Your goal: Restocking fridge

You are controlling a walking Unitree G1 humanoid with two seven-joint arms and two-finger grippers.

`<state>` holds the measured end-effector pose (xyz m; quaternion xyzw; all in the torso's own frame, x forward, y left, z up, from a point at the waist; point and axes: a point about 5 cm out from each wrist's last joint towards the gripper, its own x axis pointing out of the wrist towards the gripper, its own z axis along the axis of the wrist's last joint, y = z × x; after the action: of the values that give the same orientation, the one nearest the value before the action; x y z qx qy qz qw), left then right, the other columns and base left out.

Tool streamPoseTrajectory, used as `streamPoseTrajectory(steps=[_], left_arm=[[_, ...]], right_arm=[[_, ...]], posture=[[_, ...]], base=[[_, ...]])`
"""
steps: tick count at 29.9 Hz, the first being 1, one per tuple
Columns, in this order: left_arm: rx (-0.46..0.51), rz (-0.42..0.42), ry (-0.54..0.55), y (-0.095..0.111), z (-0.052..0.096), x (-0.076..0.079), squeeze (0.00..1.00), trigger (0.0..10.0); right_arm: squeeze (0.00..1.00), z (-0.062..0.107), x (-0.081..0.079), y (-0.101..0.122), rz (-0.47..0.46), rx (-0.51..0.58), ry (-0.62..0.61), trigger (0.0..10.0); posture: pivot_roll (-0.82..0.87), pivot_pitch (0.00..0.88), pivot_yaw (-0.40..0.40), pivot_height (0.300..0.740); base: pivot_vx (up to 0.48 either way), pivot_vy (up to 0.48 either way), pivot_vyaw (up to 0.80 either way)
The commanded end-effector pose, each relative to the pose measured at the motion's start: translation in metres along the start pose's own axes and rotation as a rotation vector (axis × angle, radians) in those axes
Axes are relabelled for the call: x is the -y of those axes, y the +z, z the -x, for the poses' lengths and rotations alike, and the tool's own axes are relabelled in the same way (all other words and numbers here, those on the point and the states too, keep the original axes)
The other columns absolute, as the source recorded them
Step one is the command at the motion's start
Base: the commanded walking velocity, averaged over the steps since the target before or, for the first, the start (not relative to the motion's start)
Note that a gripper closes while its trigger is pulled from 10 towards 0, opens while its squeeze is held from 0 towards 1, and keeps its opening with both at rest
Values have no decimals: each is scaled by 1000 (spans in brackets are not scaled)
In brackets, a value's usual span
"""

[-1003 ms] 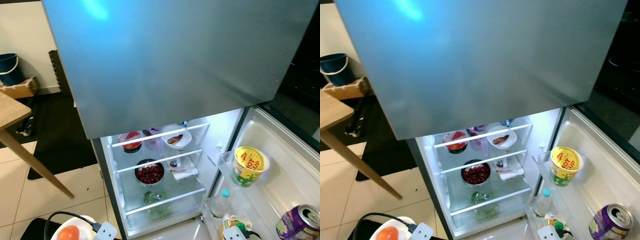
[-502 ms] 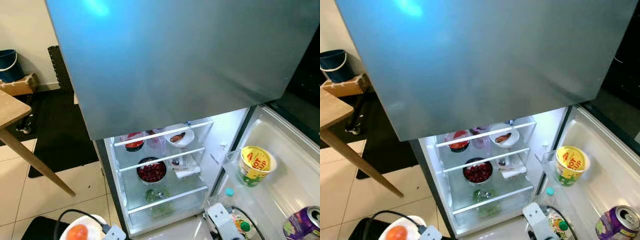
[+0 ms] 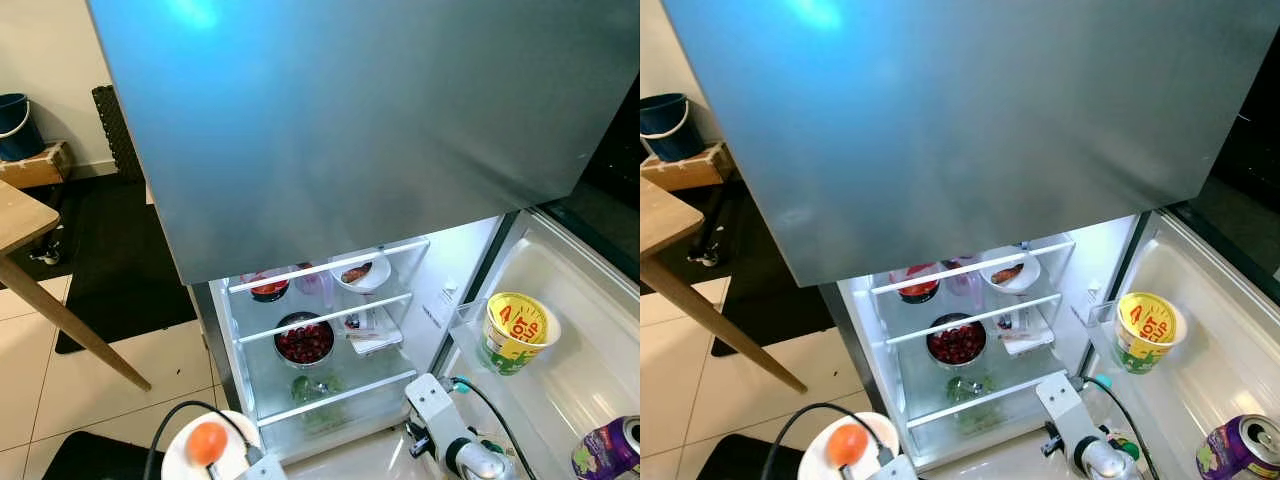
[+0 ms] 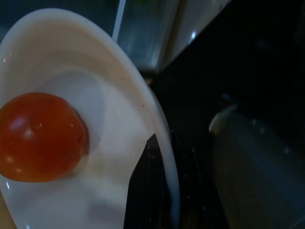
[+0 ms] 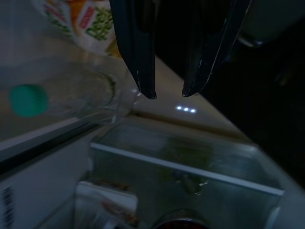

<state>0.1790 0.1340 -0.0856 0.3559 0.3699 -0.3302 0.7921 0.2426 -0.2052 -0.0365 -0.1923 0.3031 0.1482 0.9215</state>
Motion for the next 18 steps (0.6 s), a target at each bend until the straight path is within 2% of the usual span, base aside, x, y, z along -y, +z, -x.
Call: streamPoseTrajectory(steps=[1,2,4,12,18], left_arm=[[37,-31,-12,8,-1,1,0,10000],[73,-56,-26,15,-3,1,0,10000],[87,-69,-33,18,-3,1,0,10000],[207,-270,-67,44,-5,1,0,10000],[258,-349,-71,57,-6,-4,0,10000]], right_arm=[[0,0,1,1,14,6,-10,10000],[0,0,2,2,9,4,-19,10000],[0,0,3,2,6,3,-21,10000],[0,-3,5,5,-49,-3,-55,10000],[0,-4,8,9,-79,3,-62,10000]], posture=[[-76,0,15,740],[-77,0,17,740],[-77,0,17,740],[-76,0,21,740],[-77,0,22,740]], base=[[0,0,0],[0,0,0],[0,0,0],[0,0,0],[0,0,0]])
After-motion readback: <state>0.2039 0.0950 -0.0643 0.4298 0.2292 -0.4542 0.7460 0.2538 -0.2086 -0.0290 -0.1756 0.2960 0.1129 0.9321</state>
